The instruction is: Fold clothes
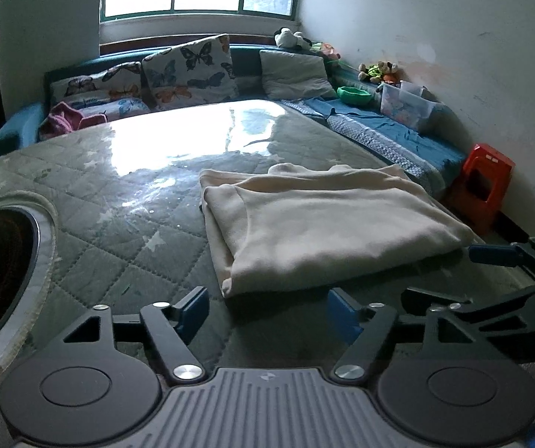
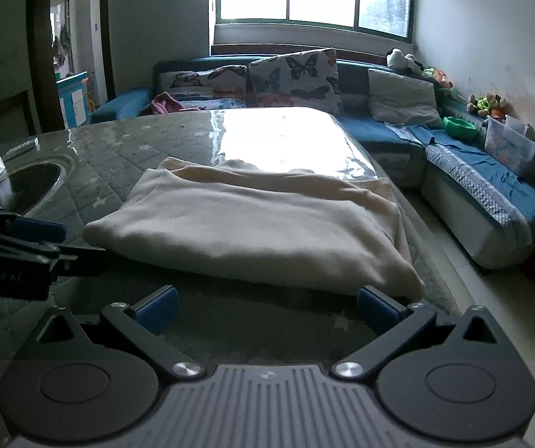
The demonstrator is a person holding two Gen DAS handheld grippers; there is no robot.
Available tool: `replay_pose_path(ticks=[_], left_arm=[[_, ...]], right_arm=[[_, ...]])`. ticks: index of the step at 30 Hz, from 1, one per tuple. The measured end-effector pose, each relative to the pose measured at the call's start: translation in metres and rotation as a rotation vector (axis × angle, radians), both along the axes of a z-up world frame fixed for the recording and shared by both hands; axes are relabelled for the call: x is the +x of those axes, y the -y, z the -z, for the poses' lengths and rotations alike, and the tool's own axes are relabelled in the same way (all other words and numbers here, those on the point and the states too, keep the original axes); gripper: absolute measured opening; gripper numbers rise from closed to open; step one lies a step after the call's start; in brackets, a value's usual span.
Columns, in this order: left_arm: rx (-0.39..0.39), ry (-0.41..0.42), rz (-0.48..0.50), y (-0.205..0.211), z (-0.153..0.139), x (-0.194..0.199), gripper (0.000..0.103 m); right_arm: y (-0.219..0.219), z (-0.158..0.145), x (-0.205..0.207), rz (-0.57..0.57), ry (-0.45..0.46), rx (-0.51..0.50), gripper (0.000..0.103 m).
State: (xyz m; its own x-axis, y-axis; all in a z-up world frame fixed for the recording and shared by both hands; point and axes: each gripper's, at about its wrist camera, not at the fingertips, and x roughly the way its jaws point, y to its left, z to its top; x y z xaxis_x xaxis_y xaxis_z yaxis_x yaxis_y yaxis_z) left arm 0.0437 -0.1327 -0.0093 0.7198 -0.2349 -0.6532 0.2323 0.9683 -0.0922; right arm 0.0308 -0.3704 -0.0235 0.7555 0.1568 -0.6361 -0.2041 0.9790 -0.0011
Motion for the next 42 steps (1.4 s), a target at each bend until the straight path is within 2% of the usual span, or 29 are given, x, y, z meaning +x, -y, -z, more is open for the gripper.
replay_pose_path(ticks=[8, 13, 25, 42], left_arm=[[0.017, 0.023, 0.002, 0.001, -0.002, -0.011, 0.097], [0.016, 0.017, -0.002, 0.001, 0.0, -0.013, 0.102], [0.029, 0.002, 0.002, 0.007, 0.005, -0.023, 0.103], [0.055, 0.03, 0.01, 0.016, 0.001, -0.037, 0.103]], right_arm=[[-0.002, 0.001, -0.007, 0.028, -0.022, -0.026, 0.103], [-0.003, 0.003, -0.008, 0.047, -0.036, -0.029, 0.103], [0.001, 0.006, -0.014, 0.073, -0.048, -0.025, 0.103], [0.001, 0.0, -0.025, 0.07, -0.03, -0.036, 0.103]])
